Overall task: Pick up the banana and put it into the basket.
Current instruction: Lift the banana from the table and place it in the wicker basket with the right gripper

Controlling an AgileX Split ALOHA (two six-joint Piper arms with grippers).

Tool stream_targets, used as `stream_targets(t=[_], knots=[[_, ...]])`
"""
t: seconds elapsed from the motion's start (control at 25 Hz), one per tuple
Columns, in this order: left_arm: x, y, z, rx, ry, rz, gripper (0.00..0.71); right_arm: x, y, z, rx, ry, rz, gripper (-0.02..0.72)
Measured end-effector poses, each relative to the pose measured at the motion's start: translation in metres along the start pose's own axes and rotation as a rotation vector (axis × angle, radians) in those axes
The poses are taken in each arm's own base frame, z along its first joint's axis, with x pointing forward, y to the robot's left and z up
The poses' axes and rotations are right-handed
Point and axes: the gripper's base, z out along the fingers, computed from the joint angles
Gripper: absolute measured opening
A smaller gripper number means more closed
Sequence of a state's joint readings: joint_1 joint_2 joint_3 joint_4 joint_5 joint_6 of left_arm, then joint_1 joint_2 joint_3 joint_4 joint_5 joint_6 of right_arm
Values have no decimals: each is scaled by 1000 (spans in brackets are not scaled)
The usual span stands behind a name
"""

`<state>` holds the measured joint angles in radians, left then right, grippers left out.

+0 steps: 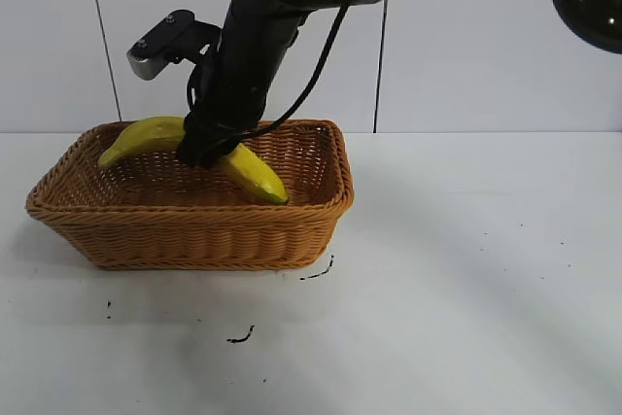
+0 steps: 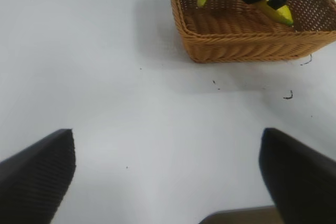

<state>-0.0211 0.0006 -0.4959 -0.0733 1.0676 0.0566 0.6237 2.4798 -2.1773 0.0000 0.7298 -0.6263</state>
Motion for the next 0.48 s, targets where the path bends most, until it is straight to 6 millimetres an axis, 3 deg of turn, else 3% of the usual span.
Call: stream_targets(t=[0.16, 0.36, 0.48], knots=[[0, 0, 0, 0, 0, 0, 690, -1, -1, 0, 7, -16, 7, 575], [0, 0, 0, 0, 0, 0, 690, -6, -4, -8, 17, -34, 70, 637], [0, 0, 0, -1, 0, 0, 690, -14, -11, -30, 31, -59, 194, 639]])
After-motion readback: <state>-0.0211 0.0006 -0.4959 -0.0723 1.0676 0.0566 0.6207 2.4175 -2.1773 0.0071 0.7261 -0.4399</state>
